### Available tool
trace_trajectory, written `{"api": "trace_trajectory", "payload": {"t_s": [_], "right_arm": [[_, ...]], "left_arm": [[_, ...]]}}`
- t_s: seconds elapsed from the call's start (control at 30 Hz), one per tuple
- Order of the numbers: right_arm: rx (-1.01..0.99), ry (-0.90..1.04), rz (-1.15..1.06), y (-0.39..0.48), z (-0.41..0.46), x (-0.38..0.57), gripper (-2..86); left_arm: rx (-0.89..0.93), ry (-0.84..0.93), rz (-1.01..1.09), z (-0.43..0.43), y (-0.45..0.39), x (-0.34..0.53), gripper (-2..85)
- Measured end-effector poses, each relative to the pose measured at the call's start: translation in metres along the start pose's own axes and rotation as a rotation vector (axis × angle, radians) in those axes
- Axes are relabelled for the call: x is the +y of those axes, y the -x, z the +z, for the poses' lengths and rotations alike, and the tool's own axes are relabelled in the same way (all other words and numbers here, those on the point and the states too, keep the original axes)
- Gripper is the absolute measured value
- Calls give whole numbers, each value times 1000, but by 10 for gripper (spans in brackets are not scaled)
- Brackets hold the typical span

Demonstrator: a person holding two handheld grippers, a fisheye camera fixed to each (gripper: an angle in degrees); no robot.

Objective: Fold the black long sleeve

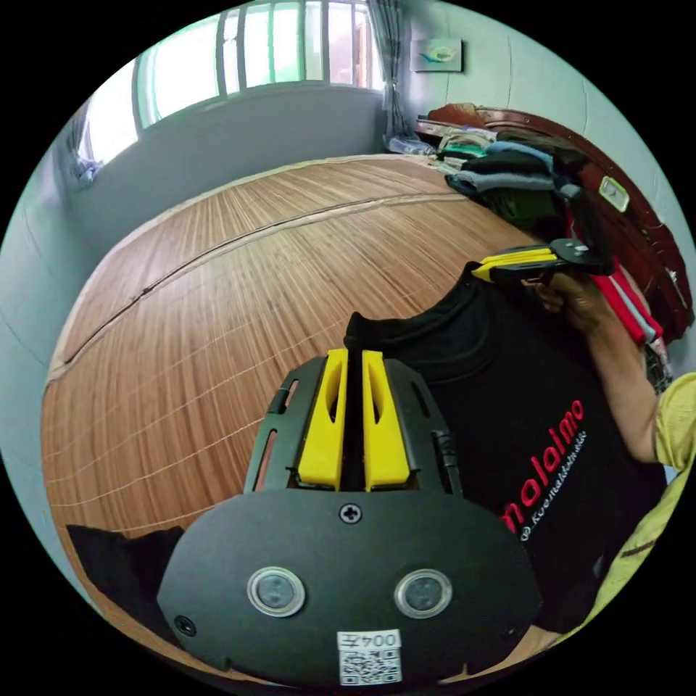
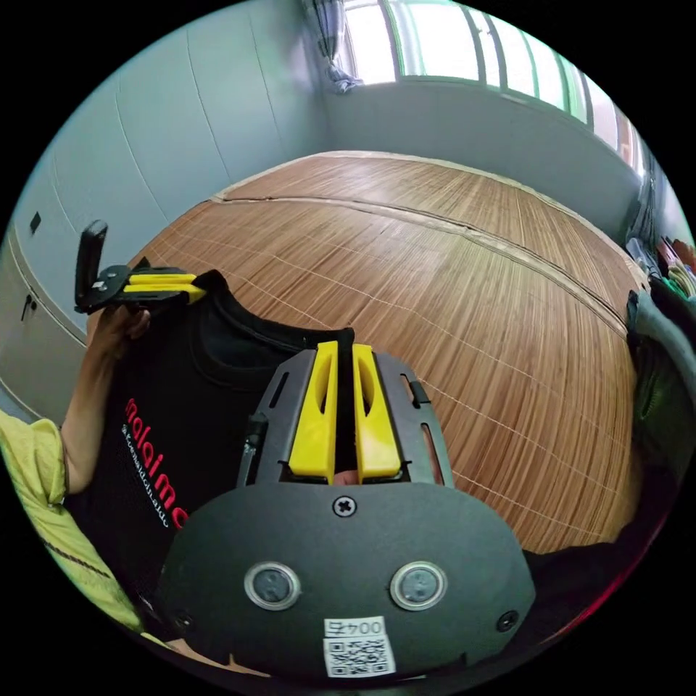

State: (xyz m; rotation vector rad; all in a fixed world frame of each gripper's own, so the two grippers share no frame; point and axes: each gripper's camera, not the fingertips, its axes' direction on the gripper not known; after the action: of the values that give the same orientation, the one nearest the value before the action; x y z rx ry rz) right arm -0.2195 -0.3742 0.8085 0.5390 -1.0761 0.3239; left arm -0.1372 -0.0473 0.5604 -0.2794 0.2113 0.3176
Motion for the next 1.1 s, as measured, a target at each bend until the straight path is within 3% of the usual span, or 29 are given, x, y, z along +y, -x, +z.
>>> {"api": "trace_trajectory", "payload": {"t_s": [0.13, 0.3, 0.47, 0.57, 0.67, 0.9, 1.1], "right_arm": [[29, 44, -3, -2, 17, -2, 50], [-108, 33, 58, -31, 20, 3, 70], [-122, -116, 118, -52, -19, 18, 88], [-324, -171, 12, -38, -40, 16, 72], [-444, -66, -122, -7, -21, 6, 54], [-312, 158, -198, 22, 51, 2, 43], [-179, 107, -213, 4, 29, 4, 69]], "left_arm": [[-53, 49, 13, 12, -18, -9, 21], [-30, 47, -4, 14, -21, -12, 22], [-49, 46, 2, 14, -31, -15, 23], [-53, 46, 4, 15, -34, -16, 23], [-41, 44, -2, 15, -33, -16, 23], [-27, 42, -11, 16, -31, -16, 25], [0, 38, -23, 18, -23, -14, 32]]}}
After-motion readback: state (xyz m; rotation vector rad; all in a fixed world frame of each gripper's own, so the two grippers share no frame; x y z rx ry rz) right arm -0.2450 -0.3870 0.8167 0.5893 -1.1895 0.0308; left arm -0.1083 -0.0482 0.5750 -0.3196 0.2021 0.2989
